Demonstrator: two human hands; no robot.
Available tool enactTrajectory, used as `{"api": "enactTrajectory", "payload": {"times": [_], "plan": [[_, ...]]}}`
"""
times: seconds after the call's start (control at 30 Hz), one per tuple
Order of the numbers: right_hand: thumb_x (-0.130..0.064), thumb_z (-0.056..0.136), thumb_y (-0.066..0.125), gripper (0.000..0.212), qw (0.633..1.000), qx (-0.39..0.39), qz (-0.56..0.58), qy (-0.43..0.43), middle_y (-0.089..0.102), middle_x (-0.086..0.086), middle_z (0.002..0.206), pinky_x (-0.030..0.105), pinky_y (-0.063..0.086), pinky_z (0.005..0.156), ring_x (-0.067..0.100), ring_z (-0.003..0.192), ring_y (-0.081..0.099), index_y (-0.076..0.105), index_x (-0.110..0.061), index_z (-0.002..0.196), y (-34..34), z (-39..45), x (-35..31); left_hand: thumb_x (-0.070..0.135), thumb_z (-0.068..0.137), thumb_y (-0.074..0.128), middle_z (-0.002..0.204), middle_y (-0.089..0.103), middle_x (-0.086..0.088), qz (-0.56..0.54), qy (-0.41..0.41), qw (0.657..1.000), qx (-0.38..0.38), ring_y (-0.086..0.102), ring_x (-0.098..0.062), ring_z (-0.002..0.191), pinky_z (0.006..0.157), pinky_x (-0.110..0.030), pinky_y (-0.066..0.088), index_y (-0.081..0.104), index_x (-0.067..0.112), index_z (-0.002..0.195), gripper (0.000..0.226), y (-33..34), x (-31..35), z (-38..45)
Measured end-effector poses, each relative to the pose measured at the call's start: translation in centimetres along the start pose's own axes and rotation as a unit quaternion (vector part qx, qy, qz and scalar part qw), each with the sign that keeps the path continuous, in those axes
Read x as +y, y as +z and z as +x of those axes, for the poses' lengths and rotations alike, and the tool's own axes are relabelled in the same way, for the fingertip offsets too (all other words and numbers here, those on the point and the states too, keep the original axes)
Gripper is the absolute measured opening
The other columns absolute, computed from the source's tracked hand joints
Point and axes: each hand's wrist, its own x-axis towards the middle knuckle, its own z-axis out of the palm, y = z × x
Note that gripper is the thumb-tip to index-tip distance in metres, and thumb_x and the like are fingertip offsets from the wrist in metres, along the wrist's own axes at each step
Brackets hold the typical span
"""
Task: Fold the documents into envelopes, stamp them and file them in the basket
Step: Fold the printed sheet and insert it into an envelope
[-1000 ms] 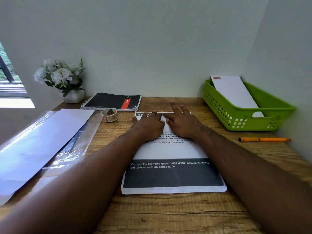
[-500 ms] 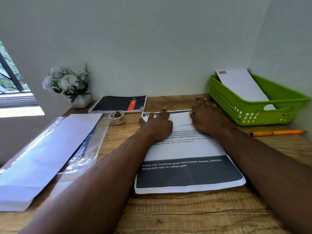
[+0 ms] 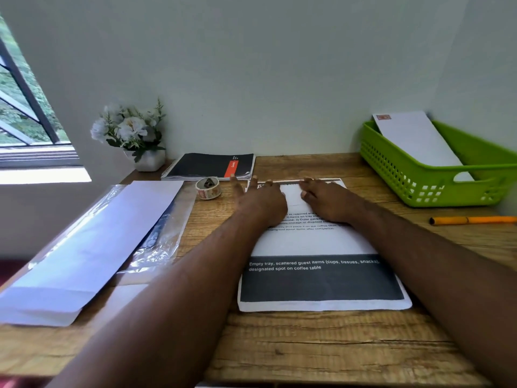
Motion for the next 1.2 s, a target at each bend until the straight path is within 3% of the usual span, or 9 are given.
{"api": "enactTrajectory", "payload": {"times": [0.43, 0.53, 0.6, 0.7, 0.8, 0.9, 1.0, 1.1, 1.2], "plan": [[-0.028, 0.104, 0.025, 0.046, 1.000, -0.006, 0.011, -0.004, 0.022, 0.004, 0.158, 0.043, 0.020, 0.116, 0.020, 0.145, 0.022, 0.031, -0.011, 0.147, -0.2, -0.2, 0.0, 0.038, 0.103, 0.018, 0.163, 0.007, -0.002, -0.070, -0.019, 0.997, -0.039, 0.005, -0.025, 0.150, 0.117, -0.054, -0.005, 0.010, 0.014, 0.155, 0.057, -0.1, -3.1, -1.1], [-0.031, 0.104, 0.024, 0.048, 1.000, -0.018, 0.003, -0.012, 0.016, 0.002, 0.160, 0.045, 0.017, 0.117, 0.019, 0.147, 0.015, 0.025, -0.015, 0.149, 0.1, 0.0, 0.5, 0.032, 0.102, 0.029, 0.156, 0.031, -0.010, -0.101, -0.010, 0.995, -0.016, 0.029, -0.029, 0.142, 0.117, -0.048, 0.017, 0.029, 0.014, 0.148, 0.049, -0.5, -3.0, -1.8], [-0.035, 0.104, 0.024, 0.049, 1.000, -0.010, -0.005, -0.020, 0.011, -0.001, 0.161, 0.049, 0.014, 0.117, 0.021, 0.147, 0.011, 0.024, -0.020, 0.150, 0.0, 0.0, 0.6, 0.023, 0.098, 0.043, 0.137, 0.054, -0.012, -0.176, -0.016, 0.983, 0.049, 0.051, -0.031, 0.125, 0.103, -0.038, 0.040, 0.049, 0.016, 0.135, 0.039, -1.7, -3.5, -2.2], [-0.037, 0.103, 0.027, 0.048, 0.995, 0.075, -0.022, -0.057, 0.016, -0.001, 0.160, 0.049, 0.008, 0.117, 0.021, 0.147, 0.013, 0.026, -0.023, 0.150, -1.2, -0.4, -0.1, 0.013, 0.089, 0.053, 0.110, 0.070, -0.006, -0.255, -0.061, 0.950, 0.170, 0.066, -0.026, 0.100, 0.080, -0.027, 0.047, 0.070, 0.018, 0.113, 0.030, -4.9, -5.7, -3.2], [-0.031, 0.103, 0.033, 0.046, 0.987, 0.078, 0.043, -0.133, 0.026, 0.001, 0.157, 0.030, 0.014, 0.115, 0.016, 0.146, 0.019, 0.034, -0.016, 0.147, -2.5, -1.5, -2.4, 0.011, 0.087, 0.058, 0.109, 0.071, -0.008, -0.244, -0.128, 0.940, 0.202, 0.066, -0.027, 0.097, 0.086, -0.035, 0.052, 0.071, 0.016, 0.108, 0.026, -6.6, -9.8, -4.2], [-0.034, 0.103, 0.033, 0.048, 0.983, 0.012, 0.048, -0.174, 0.023, -0.004, 0.157, 0.016, 0.013, 0.106, 0.010, 0.145, 0.017, 0.031, -0.018, 0.149, -2.3, -2.7, -4.7, 0.028, 0.074, 0.075, 0.120, 0.065, -0.007, -0.185, -0.225, 0.950, 0.113, 0.060, -0.032, 0.107, 0.098, -0.051, 0.045, 0.064, 0.015, 0.115, 0.045, -4.8, -15.8, -3.1], [-0.038, 0.102, 0.033, 0.051, 0.979, -0.061, 0.049, -0.189, 0.019, -0.007, 0.158, 0.017, 0.009, 0.110, 0.010, 0.146, 0.011, 0.028, -0.020, 0.150, -1.4, -3.2, -5.9, 0.074, 0.018, 0.077, 0.131, 0.057, -0.009, -0.165, -0.323, 0.932, 0.022, 0.052, -0.039, 0.119, 0.099, -0.061, 0.041, 0.053, 0.019, 0.126, 0.124, 1.0, -23.1, 1.9], [-0.042, 0.101, 0.034, 0.053, 0.976, -0.097, 0.029, -0.195, 0.015, -0.008, 0.159, 0.026, 0.007, 0.116, 0.008, 0.146, 0.010, 0.025, -0.024, 0.151, -0.5, -3.1, -6.0, 0.081, 0.014, 0.063, 0.121, 0.060, -0.009, -0.156, -0.357, 0.919, -0.055, 0.055, -0.038, 0.114, 0.094, -0.056, 0.046, 0.058, 0.016, 0.120, 0.124, 2.7, -24.3, 3.0], [-0.043, 0.101, 0.035, 0.053, 0.976, -0.088, 0.020, -0.196, 0.018, -0.010, 0.158, 0.017, 0.008, 0.109, 0.006, 0.145, 0.014, 0.026, -0.026, 0.150, -0.2, -2.9, -5.7, 0.080, 0.012, 0.061, 0.090, 0.066, -0.003, -0.168, -0.351, 0.920, -0.050, 0.063, -0.031, 0.091, 0.091, -0.048, 0.050, 0.064, 0.016, 0.098, 0.108, 2.3, -23.9, 3.1]]}}
